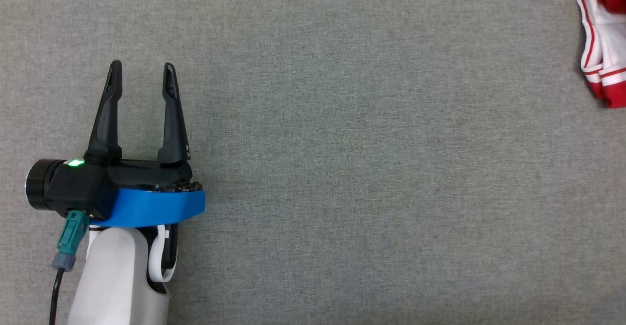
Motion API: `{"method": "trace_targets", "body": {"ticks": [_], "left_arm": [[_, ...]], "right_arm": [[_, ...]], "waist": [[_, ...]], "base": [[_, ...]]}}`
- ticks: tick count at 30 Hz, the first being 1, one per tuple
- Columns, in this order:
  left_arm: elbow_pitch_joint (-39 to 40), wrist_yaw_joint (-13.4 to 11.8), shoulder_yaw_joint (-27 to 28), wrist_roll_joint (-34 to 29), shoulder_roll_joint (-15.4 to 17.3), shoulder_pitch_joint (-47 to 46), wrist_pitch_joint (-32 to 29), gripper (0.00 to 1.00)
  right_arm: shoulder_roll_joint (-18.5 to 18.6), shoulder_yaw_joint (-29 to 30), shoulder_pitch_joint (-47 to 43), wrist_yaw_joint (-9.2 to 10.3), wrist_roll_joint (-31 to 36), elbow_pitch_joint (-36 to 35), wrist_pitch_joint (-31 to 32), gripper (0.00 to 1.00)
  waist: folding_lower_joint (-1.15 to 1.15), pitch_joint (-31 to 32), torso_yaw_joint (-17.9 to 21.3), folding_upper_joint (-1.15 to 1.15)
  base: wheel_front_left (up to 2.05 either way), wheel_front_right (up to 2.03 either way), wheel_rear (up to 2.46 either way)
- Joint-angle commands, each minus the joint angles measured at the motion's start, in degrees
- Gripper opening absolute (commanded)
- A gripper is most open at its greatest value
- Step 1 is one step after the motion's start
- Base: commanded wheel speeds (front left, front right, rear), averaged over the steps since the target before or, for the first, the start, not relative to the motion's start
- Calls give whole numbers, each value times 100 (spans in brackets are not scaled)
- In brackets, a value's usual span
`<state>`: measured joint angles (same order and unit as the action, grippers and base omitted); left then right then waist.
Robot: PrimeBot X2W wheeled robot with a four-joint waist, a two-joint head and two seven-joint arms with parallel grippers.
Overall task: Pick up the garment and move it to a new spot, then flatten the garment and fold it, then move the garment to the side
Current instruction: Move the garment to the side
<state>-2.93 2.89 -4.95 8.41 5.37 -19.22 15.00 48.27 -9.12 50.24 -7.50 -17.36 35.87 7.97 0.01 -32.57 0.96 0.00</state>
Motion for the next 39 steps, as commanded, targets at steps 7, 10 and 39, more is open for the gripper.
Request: {"method": "trace_targets", "body": {"ticks": [7, 10, 39], "left_arm": [[42, -6, -14, -52, 16, -134, 24, 100], [47, -19, 0, -54, 17, -139, 24, 100], [-258, -142, 359, 110, -7, 1215, 24, 100]], "right_arm": [[-119, 125, 419, 2, 276, 663, -15, 40], [-222, 179, 540, 1, 411, 843, -118, 100], [-2036, 46, -1083, 0, 39, -497, -1766, 100]], "waist": [[-1, -134, -110, 0], [-1, -137, -125, 0], [-1, 1998, -56, 0]], "base": [[0, 0, 0], [0, 0, 0], [0, 0, 0]]}}
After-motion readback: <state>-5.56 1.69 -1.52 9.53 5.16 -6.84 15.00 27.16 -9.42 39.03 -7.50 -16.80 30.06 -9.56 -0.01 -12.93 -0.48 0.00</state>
